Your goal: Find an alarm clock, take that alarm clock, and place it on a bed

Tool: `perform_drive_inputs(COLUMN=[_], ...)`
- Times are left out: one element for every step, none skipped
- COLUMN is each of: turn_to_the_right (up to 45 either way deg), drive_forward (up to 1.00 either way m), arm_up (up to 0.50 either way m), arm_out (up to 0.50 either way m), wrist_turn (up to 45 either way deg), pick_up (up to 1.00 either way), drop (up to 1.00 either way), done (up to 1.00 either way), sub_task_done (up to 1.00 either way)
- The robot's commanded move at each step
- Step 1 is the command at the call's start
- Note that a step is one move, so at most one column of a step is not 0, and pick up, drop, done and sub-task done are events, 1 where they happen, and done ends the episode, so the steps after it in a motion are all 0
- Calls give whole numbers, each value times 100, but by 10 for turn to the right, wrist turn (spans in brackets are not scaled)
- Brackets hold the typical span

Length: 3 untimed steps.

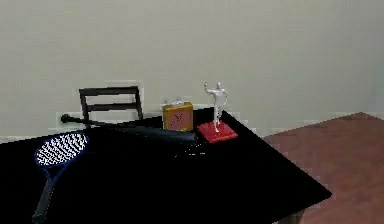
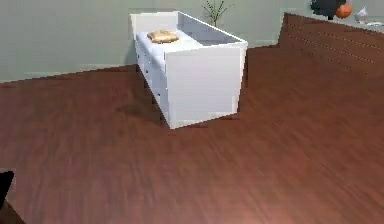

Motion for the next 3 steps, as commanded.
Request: perform_drive_inputs(turn_to_the_right=[-450,-450,450], drive_forward=[0,0,0], arm_up=[0,0,0], arm_out=[0,0,0], wrist_turn=[0,0,0], pick_up=[0,0,0], drop=[0,0,0], done=[0,0,0], sub_task_done=[0,0,0])
